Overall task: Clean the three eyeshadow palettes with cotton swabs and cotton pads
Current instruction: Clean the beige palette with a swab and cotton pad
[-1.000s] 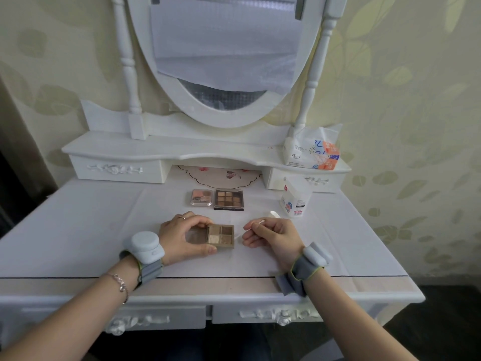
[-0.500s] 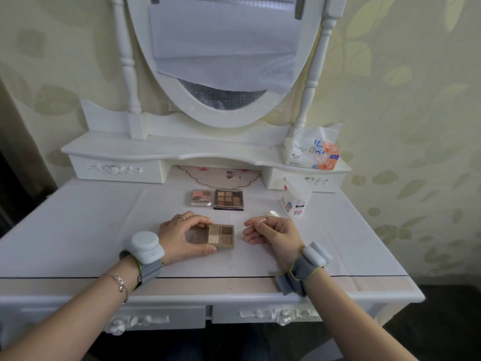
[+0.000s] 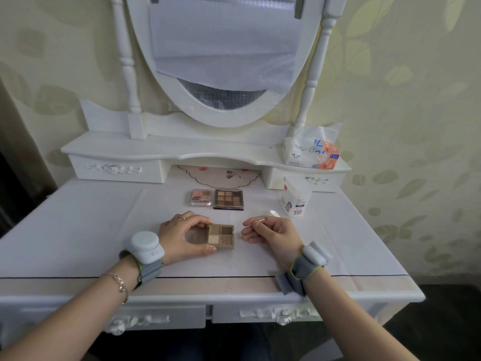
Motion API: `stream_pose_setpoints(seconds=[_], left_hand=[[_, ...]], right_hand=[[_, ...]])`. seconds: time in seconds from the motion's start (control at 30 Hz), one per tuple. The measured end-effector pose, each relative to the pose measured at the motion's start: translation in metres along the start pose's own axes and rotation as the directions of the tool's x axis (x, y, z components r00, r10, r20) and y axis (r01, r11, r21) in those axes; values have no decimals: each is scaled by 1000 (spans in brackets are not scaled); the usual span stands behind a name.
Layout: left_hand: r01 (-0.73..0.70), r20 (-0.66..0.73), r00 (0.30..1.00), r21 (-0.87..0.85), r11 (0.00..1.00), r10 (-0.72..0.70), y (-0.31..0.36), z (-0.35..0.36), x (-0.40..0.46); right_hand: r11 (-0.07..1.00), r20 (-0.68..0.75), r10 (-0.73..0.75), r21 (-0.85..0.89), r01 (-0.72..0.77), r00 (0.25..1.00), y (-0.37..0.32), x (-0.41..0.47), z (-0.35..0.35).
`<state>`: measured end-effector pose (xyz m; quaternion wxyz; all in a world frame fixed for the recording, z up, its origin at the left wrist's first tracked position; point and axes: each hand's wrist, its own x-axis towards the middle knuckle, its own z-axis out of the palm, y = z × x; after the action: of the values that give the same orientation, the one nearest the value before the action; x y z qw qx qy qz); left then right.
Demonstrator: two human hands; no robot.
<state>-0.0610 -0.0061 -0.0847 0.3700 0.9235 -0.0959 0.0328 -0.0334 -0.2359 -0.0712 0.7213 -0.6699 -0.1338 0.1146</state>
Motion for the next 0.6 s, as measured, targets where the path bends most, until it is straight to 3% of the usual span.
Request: stream_pose_setpoints(seconds=[0.6], left_hand=[[8,3,1000,11,1000,-8,-2,0,0]], right_hand=[[1000,-14,1,-6,-1,1000,0,1,0]])
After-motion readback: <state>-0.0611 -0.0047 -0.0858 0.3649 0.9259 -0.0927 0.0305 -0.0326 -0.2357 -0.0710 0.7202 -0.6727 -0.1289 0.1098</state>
